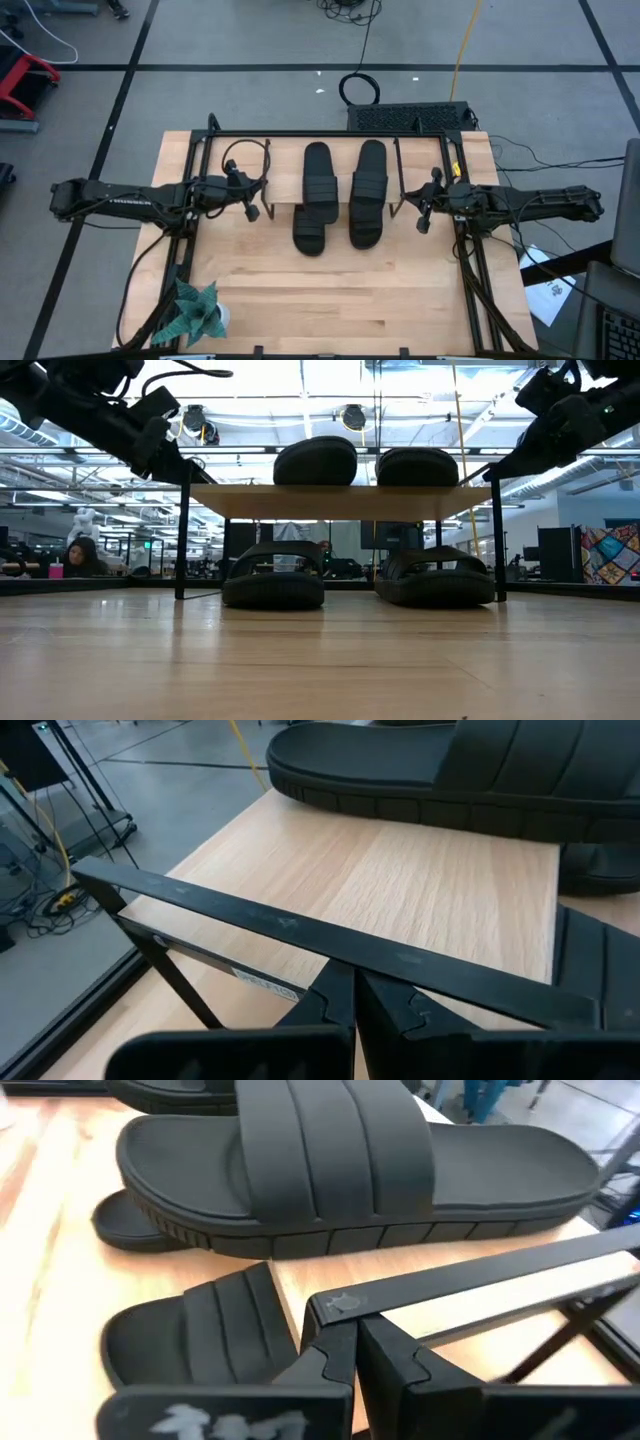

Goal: Pick and place slides into the shelf
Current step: Adjust the shelf, then return to Home Position

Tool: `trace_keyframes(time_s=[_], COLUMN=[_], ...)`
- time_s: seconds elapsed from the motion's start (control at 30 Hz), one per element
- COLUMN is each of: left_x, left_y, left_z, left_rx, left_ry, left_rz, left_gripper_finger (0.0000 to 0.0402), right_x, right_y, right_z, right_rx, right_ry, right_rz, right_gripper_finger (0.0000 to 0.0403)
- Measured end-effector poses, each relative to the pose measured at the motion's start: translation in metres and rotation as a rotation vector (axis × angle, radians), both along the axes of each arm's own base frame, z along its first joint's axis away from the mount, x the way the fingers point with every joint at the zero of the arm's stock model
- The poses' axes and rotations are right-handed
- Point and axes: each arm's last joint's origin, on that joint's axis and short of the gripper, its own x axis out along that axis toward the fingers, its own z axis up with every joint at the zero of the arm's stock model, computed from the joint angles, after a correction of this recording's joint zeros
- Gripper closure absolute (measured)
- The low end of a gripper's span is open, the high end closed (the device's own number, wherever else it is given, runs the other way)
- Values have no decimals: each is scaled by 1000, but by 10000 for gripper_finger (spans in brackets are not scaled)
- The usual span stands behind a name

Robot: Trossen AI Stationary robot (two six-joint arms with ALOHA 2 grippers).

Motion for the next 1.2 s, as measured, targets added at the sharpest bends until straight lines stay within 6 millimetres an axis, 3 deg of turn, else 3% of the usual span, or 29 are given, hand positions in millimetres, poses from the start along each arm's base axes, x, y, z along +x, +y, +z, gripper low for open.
trace_keyframes(time_s=[0.5,0.67,0.87,1.1,1.2], left_x=[-1,-3,-3,-7,-10], left_y=[4,7,8,12,12], left_z=[0,1,1,7,16], left_rx=[-20,17,31,146,238], left_ry=[-5,-20,-17,-21,-21], left_rz=[17,157,190,347,333], left_gripper_finger=[401,401,401,401,401], right_x=[1,-1,-5,-12,-15], right_y=[1,-2,-4,-6,-6], right_z=[1,0,1,7,15], right_rx=[33,-5,-46,-173,-193], right_ry=[-20,-11,-9,-19,-92], right_rz=[24,-67,-149,-174,-162], right_gripper_finger=[403,403,403,403,403])
